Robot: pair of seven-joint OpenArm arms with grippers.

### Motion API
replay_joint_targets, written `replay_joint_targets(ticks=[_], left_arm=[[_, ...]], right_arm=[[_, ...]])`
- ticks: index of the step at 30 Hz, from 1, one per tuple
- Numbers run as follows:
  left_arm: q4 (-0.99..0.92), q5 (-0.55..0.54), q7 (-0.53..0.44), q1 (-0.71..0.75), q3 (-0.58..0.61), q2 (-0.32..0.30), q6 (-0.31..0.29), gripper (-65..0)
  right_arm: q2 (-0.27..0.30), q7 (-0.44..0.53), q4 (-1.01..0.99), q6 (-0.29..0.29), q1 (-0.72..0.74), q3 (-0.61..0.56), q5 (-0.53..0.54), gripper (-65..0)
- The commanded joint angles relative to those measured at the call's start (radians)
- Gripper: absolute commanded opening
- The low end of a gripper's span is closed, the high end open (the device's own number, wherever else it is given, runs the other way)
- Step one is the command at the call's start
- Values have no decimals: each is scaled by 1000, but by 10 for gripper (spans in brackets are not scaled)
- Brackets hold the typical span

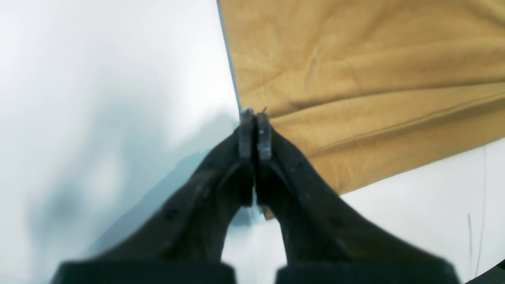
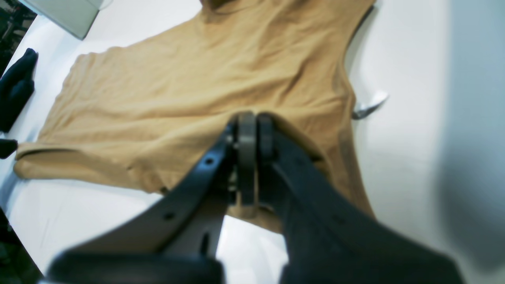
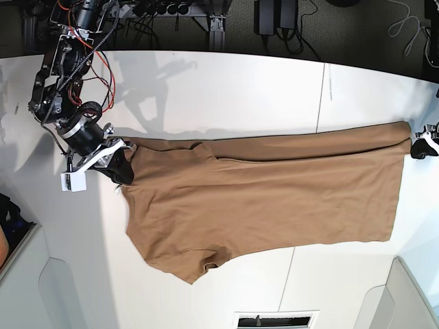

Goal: Layout the t-shirt on the table in an organized manner, then fold the t-shirt properly
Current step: 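Lift the shirt corners and pull them apart to straighten the shirt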

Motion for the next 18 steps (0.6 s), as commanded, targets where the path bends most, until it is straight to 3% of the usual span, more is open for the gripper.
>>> replay_joint_targets(ticks=[1, 2, 5, 8, 13, 14, 16, 18], left_arm=[[11, -19, -19, -17, -8, -32, -8, -650], [11, -23, -18, -17, -8, -32, -8, -645], [12, -32, -18, -18, -8, -32, -8, -519], [20, -94, -8, -18, -8, -47, -8, -447], [110, -168, 45, -16, -20, -64, -8, -448], [130, -186, 60, -16, -20, -61, -8, -448], [167, -195, 65, -14, -20, -50, -8, -456], [188, -193, 64, -14, -20, -27, -8, -547]], right_arm=[[6, 32, 15, 4, 19, 2, 20, -569], [6, 34, 15, 4, 19, 2, 20, -515], [6, 34, 15, 4, 22, 2, 24, -403], [6, 31, 21, 4, 22, 3, 47, -399], [5, -11, 63, 5, 21, 13, 108, -404], [5, -8, 64, 5, 22, 12, 111, -437], [4, 5, 64, 5, 22, 12, 95, -635], [-4, 29, 63, 5, 22, 9, 30, -650]])
